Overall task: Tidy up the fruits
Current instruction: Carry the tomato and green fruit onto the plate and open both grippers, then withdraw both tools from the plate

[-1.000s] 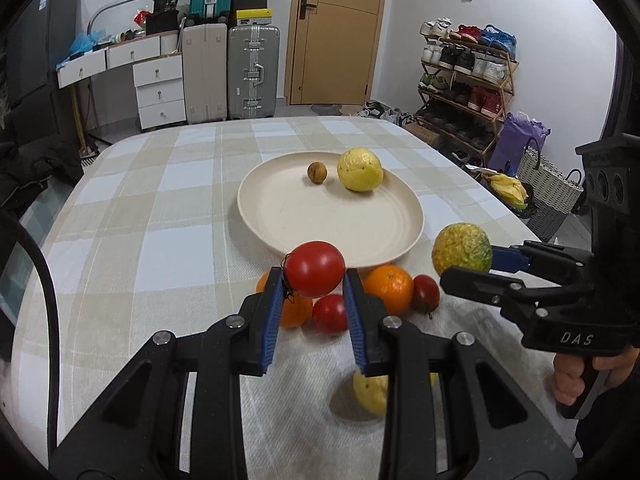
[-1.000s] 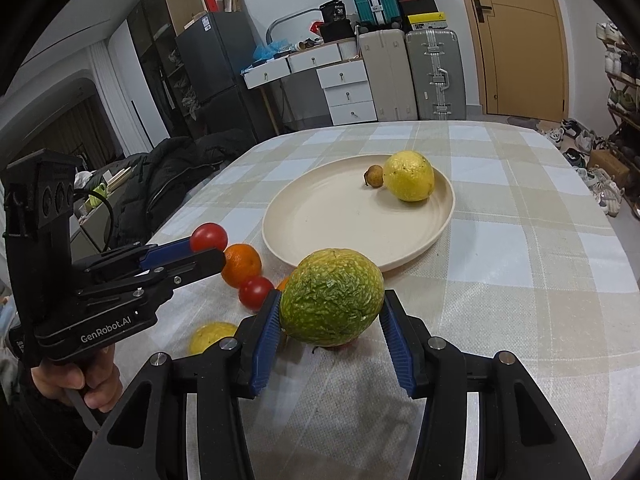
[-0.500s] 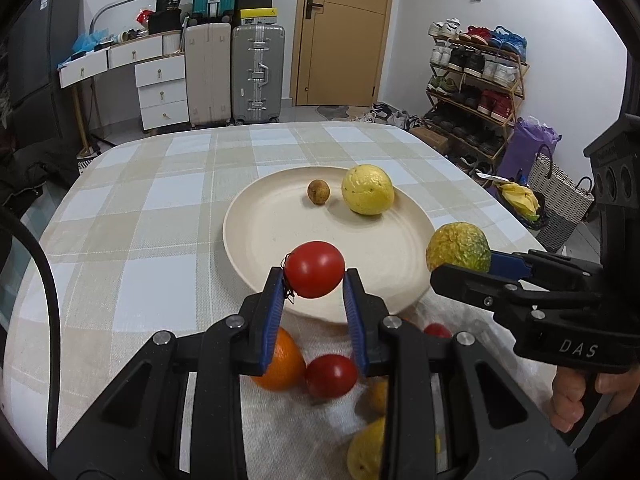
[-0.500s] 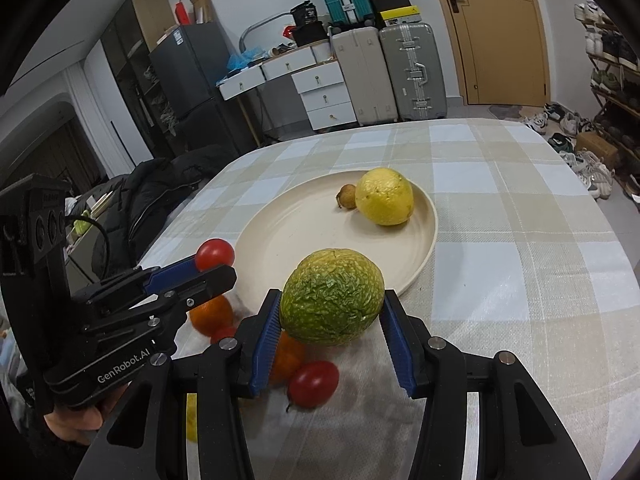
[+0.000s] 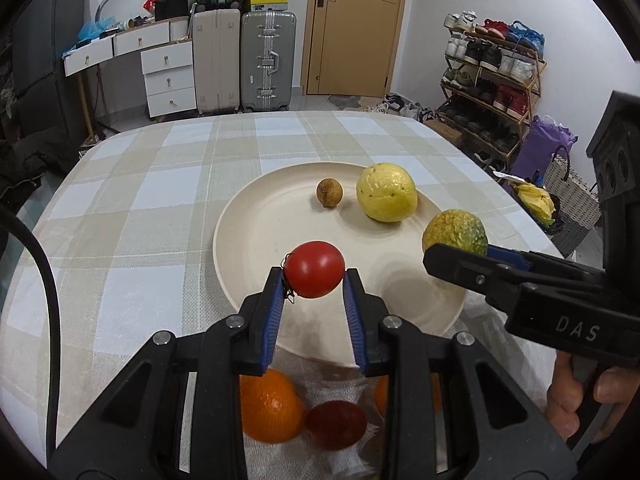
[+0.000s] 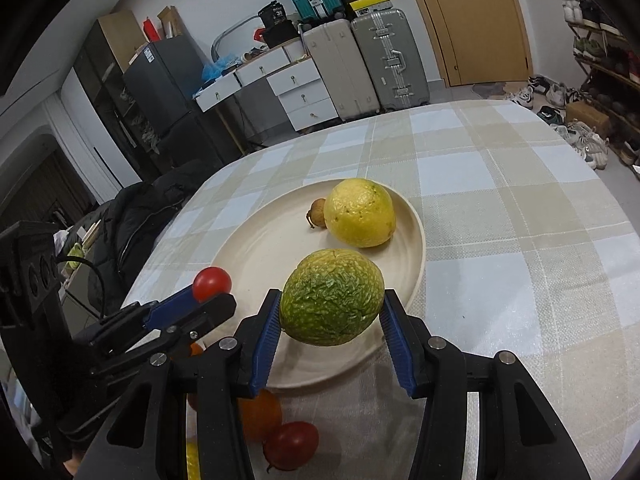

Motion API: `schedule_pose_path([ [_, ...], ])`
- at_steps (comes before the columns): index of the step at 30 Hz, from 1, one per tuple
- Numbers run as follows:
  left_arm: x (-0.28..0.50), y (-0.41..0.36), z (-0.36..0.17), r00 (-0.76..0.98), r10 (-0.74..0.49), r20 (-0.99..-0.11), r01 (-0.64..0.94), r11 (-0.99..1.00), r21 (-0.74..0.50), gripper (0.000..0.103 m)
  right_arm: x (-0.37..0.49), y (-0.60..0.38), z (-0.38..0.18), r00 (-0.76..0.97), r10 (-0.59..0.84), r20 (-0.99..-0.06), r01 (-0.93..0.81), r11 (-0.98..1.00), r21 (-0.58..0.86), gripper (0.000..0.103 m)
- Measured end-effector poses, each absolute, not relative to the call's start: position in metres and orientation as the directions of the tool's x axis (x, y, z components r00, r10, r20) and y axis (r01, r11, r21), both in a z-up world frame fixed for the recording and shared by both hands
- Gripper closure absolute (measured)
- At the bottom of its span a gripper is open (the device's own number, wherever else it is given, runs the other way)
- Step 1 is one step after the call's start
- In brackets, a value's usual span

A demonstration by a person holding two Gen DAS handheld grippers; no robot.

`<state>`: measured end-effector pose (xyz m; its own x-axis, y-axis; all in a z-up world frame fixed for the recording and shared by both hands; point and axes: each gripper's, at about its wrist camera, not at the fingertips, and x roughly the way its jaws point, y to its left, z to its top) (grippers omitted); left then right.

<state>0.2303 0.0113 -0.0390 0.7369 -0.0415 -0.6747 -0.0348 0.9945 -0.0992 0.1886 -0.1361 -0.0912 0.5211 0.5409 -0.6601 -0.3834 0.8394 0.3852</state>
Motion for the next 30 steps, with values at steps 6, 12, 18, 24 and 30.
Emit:
schedule_pose_path([
  [6, 0.243, 0.019, -0.051, 0.707, -0.064, -0.704, -0.056, 0.988, -0.146, 0.076, 0.188, -0.131, -0.093, 0.526, 0.531, -0.665, -0.387, 0.845, 0.369, 0.053],
  [12, 0.242, 0.019, -0.054, 0.705, -0.047, -0.708, -0.067, 0.989, -0.132, 0.075, 0.185, -0.132, -0.092, 0.528, 0.525, -0.667, -0.377, 0.849, 0.37, 0.052],
  [18, 0.226, 0.015, -0.045, 0.736, -0.03, -0.676, -0.044, 0.995, -0.092, 0.039, 0.176, -0.133, -0.086, 0.503, 0.544, -0.672, -0.421, 0.833, 0.359, 0.033],
  [24, 0.2, 0.018, -0.035, 0.762, 0.011, -0.647, -0.068, 0.996, -0.064, 0.015, 0.152, -0.149, -0.073, 0.541, 0.537, -0.647, -0.434, 0.837, 0.333, 0.003],
  [30, 0.163, 0.03, -0.023, 0.791, -0.016, -0.612, -0.07, 0.991, -0.117, 0.001, 0.134, -0.16, -0.066, 0.554, 0.551, -0.624, -0.444, 0.83, 0.338, 0.0],
])
